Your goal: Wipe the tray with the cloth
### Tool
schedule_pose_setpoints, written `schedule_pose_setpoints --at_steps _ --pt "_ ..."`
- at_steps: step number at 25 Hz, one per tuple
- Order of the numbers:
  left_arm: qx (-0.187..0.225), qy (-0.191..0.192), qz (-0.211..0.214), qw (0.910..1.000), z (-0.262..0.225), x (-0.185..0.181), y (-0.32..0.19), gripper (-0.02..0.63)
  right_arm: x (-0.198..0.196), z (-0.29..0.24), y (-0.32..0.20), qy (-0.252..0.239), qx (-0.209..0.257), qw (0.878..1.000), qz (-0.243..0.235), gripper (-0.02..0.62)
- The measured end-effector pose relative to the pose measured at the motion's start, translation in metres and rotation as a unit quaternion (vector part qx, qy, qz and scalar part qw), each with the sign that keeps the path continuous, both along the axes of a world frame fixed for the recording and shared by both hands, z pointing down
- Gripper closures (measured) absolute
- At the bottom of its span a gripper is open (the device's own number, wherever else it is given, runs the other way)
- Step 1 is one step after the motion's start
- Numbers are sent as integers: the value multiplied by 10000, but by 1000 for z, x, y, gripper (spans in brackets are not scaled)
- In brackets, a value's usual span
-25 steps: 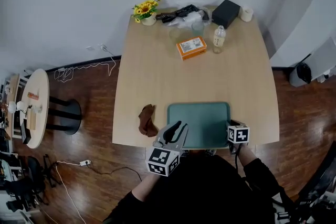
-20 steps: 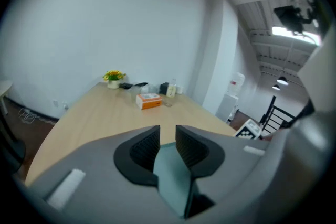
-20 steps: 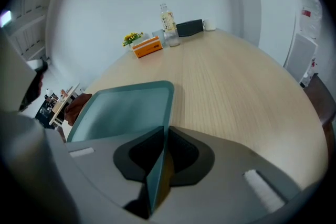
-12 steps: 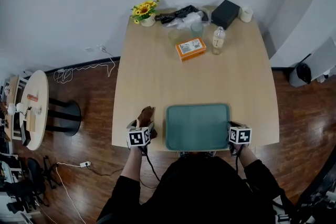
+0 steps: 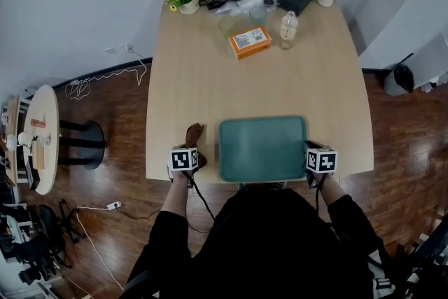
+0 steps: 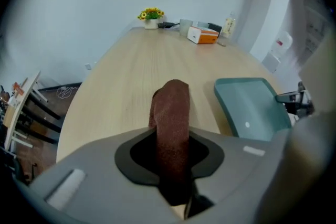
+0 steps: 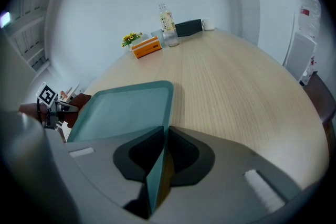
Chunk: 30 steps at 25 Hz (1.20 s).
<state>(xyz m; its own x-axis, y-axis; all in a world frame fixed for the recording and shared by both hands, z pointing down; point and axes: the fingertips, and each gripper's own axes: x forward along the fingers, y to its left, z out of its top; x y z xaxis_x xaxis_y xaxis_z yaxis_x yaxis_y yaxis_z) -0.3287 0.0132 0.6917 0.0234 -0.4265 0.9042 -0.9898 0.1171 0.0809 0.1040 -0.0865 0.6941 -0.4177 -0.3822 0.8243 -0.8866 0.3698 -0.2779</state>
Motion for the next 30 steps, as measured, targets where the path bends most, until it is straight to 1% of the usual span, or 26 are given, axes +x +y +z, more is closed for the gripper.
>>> schedule_pose_setpoints --at_steps 4,7,9,11,13,16,18,20,22,24,27,28,29,30 --pt "342 84 217 9991 -22 17 -8 540 -3 4 8 -1 37 10000 24 563" --pt "577 366 376 9970 -40 43 -29 540 -2 4 10 7 55 10000 39 561" --pt "595 518 565 9953 -42 64 -45 540 -3 5 11 -16 54 10000 45 561" --pt "414 546 781 9946 -30 82 -58 538 -4 4 11 -26 63 10000 47 561" --pt "157 450 945 9944 -12 91 -65 538 -4 3 12 -19 85 10000 32 561" --pt "-27 20 1225 9925 -1 93 -74 528 -6 2 11 -19 97 10000 0 563" --pt "4 -265 1486 9885 -7 97 -83 526 -5 2 9 -47 88 9999 15 563" --pt "236 -433 1830 9819 -15 107 -93 528 -4 1 9 -90 71 9999 31 566" --pt "273 -448 2068 9770 -15 119 -97 528 -4 2 10 -125 63 9999 45 568" --pt "36 -455 2156 9754 -6 128 -96 528 -3 2 11 -139 70 9999 63 568" --pt "-276 -465 1976 9788 4 130 -93 529 -4 3 12 -115 62 9999 66 568" --pt "-350 -447 1976 9786 3 134 -92 529 -5 2 13 -104 59 9999 64 568" --pt "-399 -404 2077 9765 2 145 -93 528 -5 2 13 -93 65 9999 63 568" --pt "-367 -323 2292 9721 0 164 -97 529 -6 1 12 -88 77 9999 65 568"
